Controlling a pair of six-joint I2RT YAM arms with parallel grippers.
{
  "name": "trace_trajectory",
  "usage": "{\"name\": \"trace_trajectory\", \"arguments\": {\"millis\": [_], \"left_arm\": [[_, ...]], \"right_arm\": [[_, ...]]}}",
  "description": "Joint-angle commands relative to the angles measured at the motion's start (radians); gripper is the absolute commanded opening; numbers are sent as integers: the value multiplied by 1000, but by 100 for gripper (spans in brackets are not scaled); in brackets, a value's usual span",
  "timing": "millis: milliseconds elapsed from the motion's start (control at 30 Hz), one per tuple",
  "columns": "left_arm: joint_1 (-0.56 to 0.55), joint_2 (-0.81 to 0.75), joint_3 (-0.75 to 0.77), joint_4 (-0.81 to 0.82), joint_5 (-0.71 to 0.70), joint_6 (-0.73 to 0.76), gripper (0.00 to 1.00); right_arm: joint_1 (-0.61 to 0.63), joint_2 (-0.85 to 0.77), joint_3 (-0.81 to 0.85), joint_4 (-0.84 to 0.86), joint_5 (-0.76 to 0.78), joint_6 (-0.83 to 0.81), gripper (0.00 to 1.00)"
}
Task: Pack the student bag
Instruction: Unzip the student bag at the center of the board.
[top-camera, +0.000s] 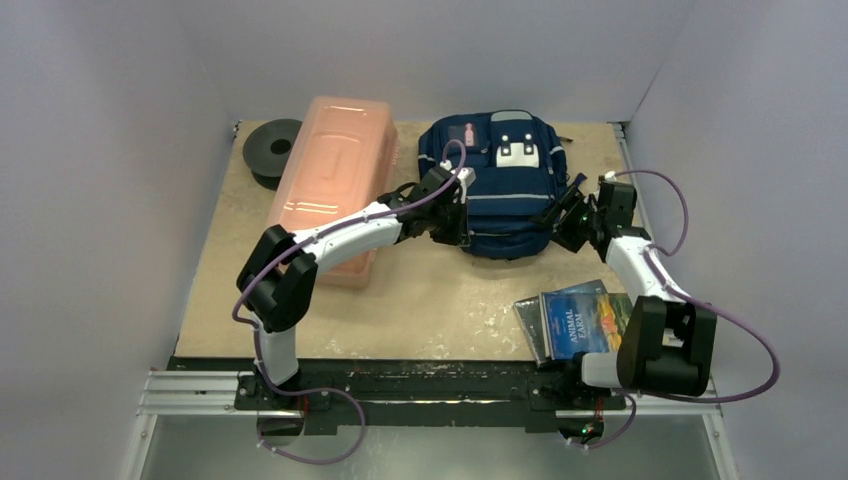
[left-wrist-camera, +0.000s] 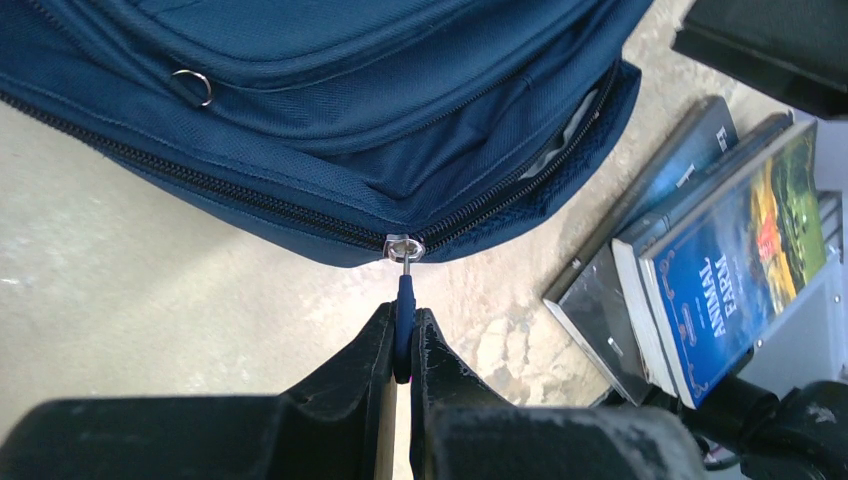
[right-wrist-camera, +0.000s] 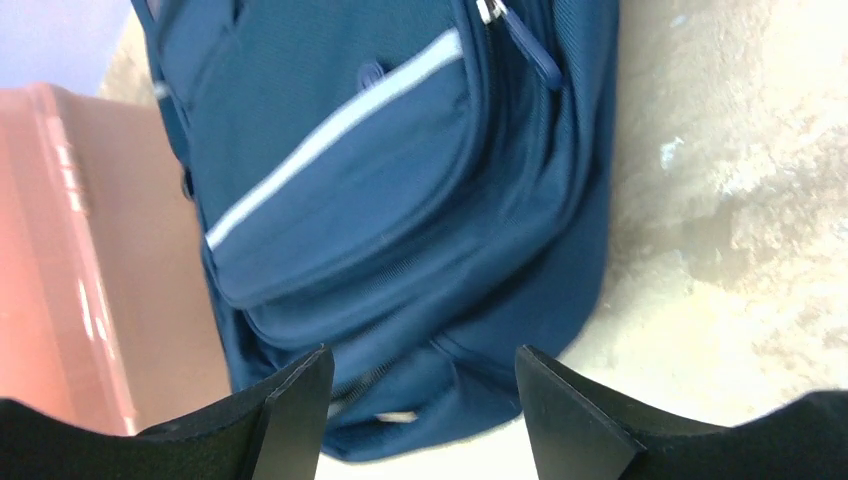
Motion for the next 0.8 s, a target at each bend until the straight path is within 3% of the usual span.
{"name": "trace_trajectory", "arguments": {"millis": [0, 133, 233, 367, 467, 600, 767], "left_arm": [[-41, -107, -16, 60, 69, -27, 0], [-47, -118, -38, 66, 61, -25, 0], [-45, -123, -55, 59, 30, -13, 0], [20, -68, -48, -52, -25, 24, 0], [76, -52, -98, -49, -50, 52, 0], [87, -37, -60, -132, -141, 125, 0], [94, 20, -14, -217, -234, 175, 0]], "right_arm": [[7, 56, 9, 173, 18, 124, 69], [8, 172, 99, 196, 22, 143, 54], [-1, 206, 113, 236, -34, 164, 1], [-91, 198, 88, 281, -132, 181, 0], [-137, 200, 133, 260, -167, 161, 0], [-212, 237, 163, 270, -219, 180, 0], [-218, 286, 210, 290, -244, 182, 0]]}}
